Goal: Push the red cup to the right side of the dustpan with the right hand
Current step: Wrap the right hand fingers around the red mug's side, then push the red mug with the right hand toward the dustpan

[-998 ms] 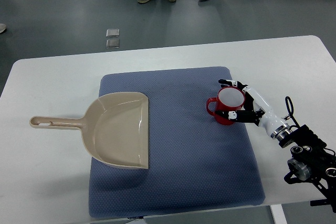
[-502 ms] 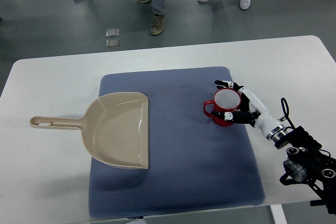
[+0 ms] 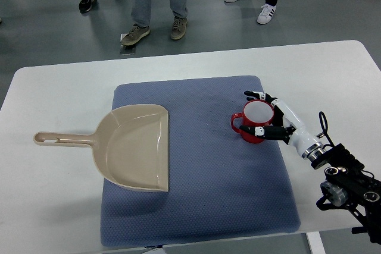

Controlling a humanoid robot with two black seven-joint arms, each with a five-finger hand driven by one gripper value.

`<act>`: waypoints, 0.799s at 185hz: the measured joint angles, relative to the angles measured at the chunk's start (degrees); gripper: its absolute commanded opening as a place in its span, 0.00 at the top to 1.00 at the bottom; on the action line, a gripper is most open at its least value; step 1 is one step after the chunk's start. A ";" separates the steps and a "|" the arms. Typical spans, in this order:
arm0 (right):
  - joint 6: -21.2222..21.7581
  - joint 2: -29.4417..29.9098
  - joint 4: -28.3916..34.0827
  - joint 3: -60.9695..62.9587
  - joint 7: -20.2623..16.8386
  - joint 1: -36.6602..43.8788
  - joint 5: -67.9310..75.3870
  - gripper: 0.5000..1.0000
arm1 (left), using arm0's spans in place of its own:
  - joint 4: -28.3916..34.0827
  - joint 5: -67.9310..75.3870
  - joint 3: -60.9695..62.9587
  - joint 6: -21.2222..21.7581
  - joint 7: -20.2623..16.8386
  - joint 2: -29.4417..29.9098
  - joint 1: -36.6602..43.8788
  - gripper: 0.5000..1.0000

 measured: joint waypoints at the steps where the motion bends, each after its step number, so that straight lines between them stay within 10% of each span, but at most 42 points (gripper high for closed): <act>1: 0.00 0.03 0.00 0.00 0.00 0.00 0.01 0.14 | 0.00 0.00 0.00 0.00 0.00 0.00 0.00 0.00; 148: 0.78 1.33 -0.01 -0.07 -2.79 0.01 6.89 0.14 | 0.00 0.00 -0.02 0.00 0.00 0.00 0.00 0.00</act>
